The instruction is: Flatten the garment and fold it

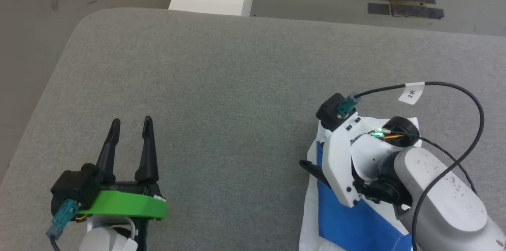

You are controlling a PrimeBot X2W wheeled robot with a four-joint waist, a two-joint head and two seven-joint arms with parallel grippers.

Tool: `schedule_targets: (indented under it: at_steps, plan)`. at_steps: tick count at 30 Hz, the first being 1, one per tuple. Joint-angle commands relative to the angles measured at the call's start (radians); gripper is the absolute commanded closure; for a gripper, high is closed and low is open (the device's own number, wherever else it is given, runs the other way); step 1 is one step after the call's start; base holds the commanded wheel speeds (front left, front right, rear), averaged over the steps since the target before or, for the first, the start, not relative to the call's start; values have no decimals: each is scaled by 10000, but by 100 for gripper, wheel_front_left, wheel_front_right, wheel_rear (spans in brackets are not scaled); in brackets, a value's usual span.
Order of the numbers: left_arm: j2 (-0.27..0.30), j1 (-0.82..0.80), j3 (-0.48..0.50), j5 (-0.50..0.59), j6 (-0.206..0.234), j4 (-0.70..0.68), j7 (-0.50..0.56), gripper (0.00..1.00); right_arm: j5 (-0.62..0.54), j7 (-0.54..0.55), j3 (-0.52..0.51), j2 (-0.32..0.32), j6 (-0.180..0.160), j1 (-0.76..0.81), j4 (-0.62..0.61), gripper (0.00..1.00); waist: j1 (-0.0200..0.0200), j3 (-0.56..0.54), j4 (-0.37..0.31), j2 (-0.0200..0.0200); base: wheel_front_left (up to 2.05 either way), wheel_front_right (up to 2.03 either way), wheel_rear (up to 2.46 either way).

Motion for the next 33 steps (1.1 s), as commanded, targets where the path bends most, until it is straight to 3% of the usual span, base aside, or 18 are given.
schedule_targets:
  at_steps: [1, 7, 11, 16, 20, 26, 33]
  plan:
    - [-30, 17, -27, -120, -69, 17, -38, 0, 130, -119, 70, -37, -15, -141, -235, 0, 0, -163, -140, 59, 0, 0, 0]
    - [61, 99, -60, -103, -69, 23, -38, 0, -137, -965, -815, 73, -15, 117, -998, 0, 0, -461, -480, 59, 0, 0, 0]
    - [90, 157, -46, -17, -69, -26, -38, 0, -1407, -2030, -2216, 207, -15, 721, -1464, 0, 0, -609, -711, 59, 0, 0, 0]
    - [61, 195, -73, 12, -69, -34, -38, 0, -2960, -3092, -4264, 1106, -15, 2073, -1946, 0, 0, -663, -957, 59, 0, 0, 0]
    - [36, 188, -133, -2, -69, -13, -38, 0, -3765, -3247, -5294, 1777, -15, 3202, -2063, 0, 0, -620, -1054, 59, 0, 0, 0]
    - [2, 142, -222, -44, -69, 39, -38, 0, -4383, -2987, -5772, 2294, -15, 4385, -1773, 0, 0, -475, -1106, 59, 0, 0, 0]
    - [14, -19, -326, -80, -69, 62, -38, 0, -4603, -2882, -5882, 2446, -15, 4347, -958, 0, 0, -197, -974, 59, 0, 0, 0]
